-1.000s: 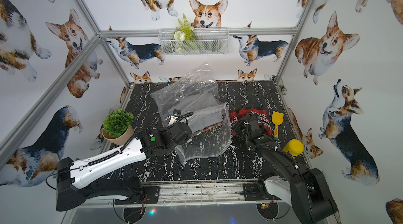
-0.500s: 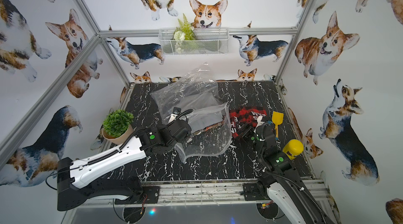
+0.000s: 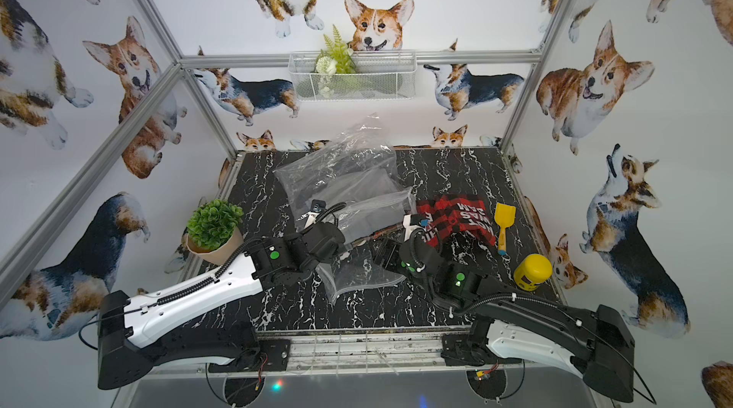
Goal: Take the shirt out of the vacuum bag
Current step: Take out the shirt from the vacuum bag.
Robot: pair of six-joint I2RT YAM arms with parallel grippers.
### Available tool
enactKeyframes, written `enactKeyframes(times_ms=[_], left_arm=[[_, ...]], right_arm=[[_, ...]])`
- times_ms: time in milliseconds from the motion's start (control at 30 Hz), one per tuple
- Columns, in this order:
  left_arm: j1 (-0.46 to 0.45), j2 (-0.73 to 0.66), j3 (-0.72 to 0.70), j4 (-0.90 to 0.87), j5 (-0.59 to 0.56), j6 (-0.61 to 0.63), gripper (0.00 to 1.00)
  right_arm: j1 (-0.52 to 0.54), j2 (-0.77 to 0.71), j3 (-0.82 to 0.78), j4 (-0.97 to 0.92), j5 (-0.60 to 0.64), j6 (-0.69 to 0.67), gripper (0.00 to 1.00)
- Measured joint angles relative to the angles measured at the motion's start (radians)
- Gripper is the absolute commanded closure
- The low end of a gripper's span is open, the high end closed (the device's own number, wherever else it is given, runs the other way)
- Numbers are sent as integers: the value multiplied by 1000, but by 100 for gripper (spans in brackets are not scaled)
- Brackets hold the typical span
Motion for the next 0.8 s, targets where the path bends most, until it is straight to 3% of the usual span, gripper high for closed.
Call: enactKeyframes(times_ms=[300, 533, 800], left_arm=[[0, -28, -29, 53, 39, -23, 100], [0, -40, -41, 56, 51, -29, 100], [0, -42, -48, 58, 55, -34, 100]], right_arm=[[-14, 290, 43, 194, 39, 26, 16], [-133, 452, -3, 346, -8, 79, 16], [-198, 574, 89, 439, -61, 82, 17]])
